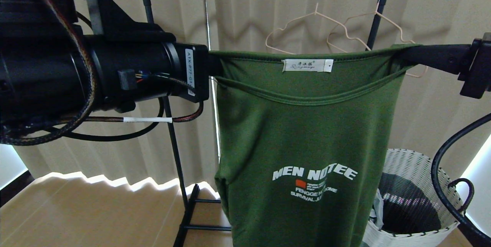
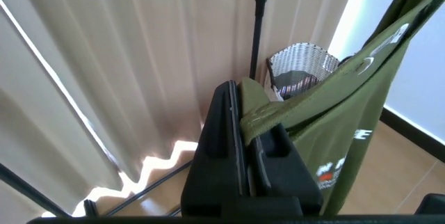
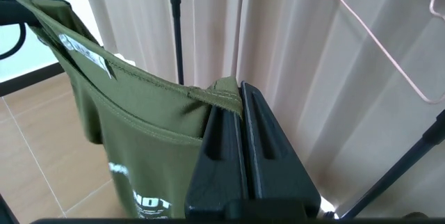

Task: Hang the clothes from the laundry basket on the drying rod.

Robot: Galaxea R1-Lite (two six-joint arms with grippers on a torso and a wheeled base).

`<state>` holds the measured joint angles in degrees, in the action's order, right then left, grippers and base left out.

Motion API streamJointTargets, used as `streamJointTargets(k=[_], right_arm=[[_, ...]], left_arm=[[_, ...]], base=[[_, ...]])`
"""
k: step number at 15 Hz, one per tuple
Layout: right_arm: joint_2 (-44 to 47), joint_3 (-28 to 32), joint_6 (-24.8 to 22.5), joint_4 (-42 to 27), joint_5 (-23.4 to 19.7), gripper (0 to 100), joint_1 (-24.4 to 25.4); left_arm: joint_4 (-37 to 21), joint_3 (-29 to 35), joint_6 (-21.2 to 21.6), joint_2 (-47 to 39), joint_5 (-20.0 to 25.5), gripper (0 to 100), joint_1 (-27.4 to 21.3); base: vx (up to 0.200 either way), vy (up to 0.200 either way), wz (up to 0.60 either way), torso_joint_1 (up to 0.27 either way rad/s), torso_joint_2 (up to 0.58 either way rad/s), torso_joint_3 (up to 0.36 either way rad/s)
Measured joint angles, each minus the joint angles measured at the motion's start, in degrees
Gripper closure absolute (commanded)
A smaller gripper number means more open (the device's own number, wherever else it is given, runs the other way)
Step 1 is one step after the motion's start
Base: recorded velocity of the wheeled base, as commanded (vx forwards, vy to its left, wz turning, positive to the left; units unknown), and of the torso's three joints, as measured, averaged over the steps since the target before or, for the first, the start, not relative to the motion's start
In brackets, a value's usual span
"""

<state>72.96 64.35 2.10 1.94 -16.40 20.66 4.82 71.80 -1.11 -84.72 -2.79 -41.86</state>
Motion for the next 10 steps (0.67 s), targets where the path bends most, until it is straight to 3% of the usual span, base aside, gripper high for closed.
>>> streamJointTargets(k=[3, 7, 10], right_arm=[[-0.2, -0.6, 0.0, 0.0, 0.0, 0, 0.0], [-1.9, -3.6, 0.1, 0.6, -0.6, 0, 0.1], [-4.1, -6.2, 0.1, 0.6, -0.9, 0, 0.2]], left_arm=[[-0.1, -0.1, 0.6, 0.4, -0.5, 100, 0.3], [-0.4, -1.0, 2.9, -0.1, -8.4, 100, 1.8], [-0.4, -1.6, 3.1, -1.3, -10.1, 100, 3.6]], base=[[0.0, 0.0, 0.0, 0.0, 0.0, 0.0], [0.0, 0.0, 0.0, 0.0, 0.0, 0.0], [0.0, 0.0, 0.0, 0.0, 0.0, 0.0]])
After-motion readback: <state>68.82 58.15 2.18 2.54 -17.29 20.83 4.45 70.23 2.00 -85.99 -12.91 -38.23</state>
